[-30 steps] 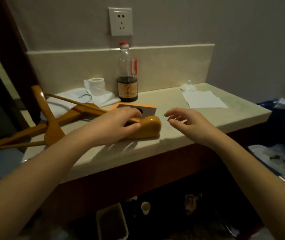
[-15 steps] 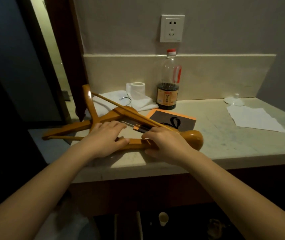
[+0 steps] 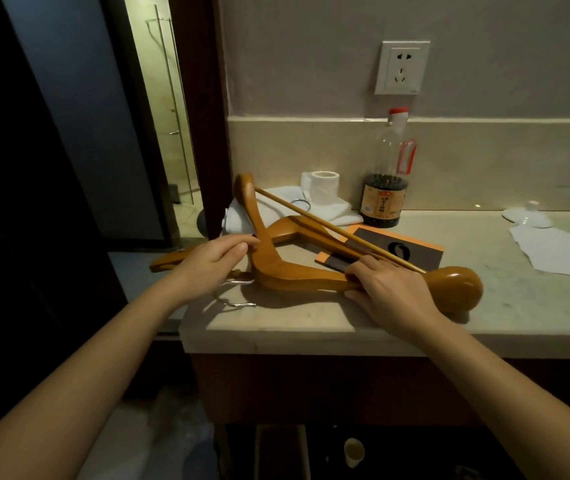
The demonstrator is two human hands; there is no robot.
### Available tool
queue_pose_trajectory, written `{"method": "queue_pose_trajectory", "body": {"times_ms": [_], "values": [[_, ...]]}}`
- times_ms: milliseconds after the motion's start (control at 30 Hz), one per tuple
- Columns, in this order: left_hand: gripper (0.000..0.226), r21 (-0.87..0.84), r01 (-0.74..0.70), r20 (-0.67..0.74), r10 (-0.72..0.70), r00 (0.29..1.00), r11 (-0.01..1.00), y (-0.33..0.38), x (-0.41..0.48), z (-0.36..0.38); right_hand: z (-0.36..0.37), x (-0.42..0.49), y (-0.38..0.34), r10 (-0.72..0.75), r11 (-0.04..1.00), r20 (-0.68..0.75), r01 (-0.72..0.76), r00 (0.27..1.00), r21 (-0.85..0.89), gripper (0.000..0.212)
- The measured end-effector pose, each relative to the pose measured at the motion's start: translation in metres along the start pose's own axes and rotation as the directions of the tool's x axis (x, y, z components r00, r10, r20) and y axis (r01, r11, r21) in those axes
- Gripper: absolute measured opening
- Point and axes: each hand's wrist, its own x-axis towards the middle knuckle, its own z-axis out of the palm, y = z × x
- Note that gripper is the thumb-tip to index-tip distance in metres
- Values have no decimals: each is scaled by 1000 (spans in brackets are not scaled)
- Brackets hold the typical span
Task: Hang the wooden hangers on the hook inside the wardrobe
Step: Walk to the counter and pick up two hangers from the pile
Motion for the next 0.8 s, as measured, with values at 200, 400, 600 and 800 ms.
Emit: {"method": "queue_pose_trajectory", "body": {"times_ms": [200,400,600,800], "values": [[53,-33,16,80,-13,997,999,10,1,11,-9,-15,7,56,988,-30,-60,998,-142,24],[68,-146,128,104,-113,988,981,31,21,27,-17,-29,2,59,971,-103,-81,993,-226,29],[49,-301,233,227,-168,959,925,66,35,35,-32,-52,16,139,958,-169,-176,976,-228,31],[55,-426,257,290,-138,947,867,101,39,62,-60,-84,36,236,949,-137,-259,962,-178,26]]}}
